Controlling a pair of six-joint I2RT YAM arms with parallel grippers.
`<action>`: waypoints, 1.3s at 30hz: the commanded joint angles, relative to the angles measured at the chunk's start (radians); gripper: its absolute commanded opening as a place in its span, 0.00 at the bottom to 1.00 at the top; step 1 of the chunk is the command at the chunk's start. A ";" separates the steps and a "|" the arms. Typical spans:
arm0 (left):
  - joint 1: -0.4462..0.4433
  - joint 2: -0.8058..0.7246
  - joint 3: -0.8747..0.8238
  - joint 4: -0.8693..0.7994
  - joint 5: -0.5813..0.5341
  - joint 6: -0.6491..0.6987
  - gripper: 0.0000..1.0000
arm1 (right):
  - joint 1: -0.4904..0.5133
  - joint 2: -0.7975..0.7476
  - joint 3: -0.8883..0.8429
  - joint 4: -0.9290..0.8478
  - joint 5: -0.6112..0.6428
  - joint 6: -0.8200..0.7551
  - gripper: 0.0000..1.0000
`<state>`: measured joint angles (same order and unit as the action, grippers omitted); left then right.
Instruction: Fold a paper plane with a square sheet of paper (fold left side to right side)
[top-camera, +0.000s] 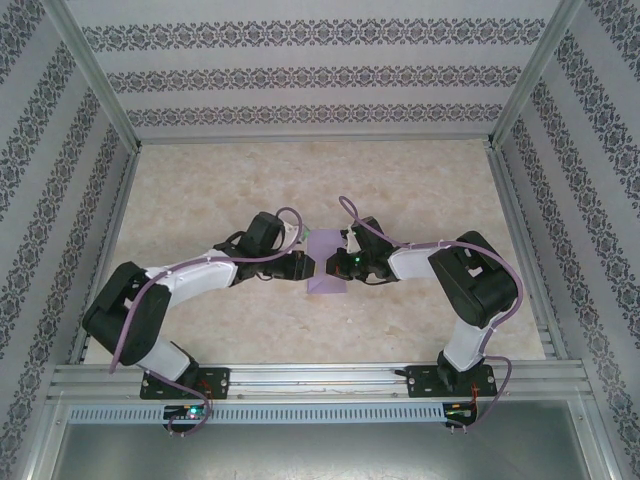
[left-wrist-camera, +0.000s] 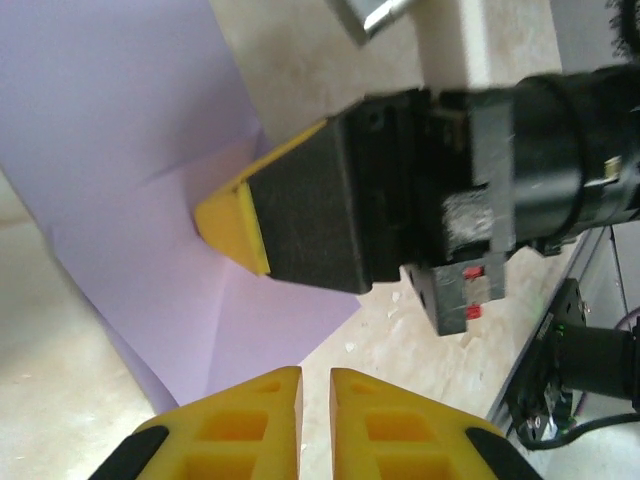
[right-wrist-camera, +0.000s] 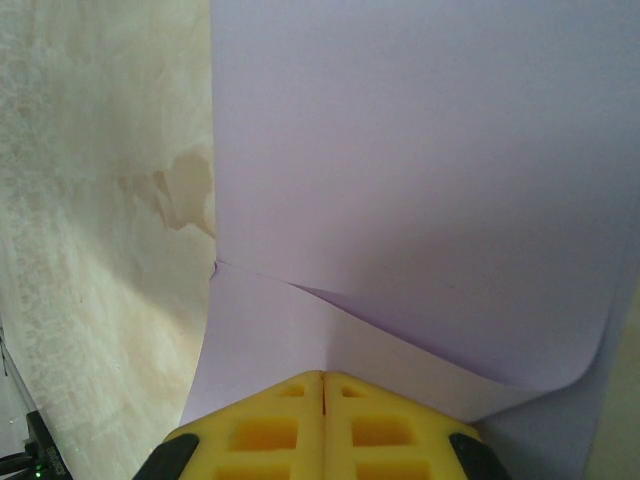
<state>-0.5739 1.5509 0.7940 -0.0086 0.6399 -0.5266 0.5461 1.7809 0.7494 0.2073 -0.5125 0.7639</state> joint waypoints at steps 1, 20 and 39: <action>-0.013 0.051 0.012 -0.016 0.062 -0.035 0.14 | 0.014 0.032 -0.032 -0.086 0.036 -0.004 0.00; -0.017 0.178 -0.018 -0.004 0.025 -0.012 0.13 | 0.015 0.045 -0.019 -0.099 0.029 -0.011 0.00; -0.017 0.196 -0.038 -0.014 0.001 0.002 0.12 | 0.018 0.048 -0.009 -0.110 0.020 -0.020 0.00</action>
<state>-0.5777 1.7245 0.7773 -0.0086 0.6540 -0.5503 0.5480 1.7832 0.7509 0.2054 -0.5171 0.7605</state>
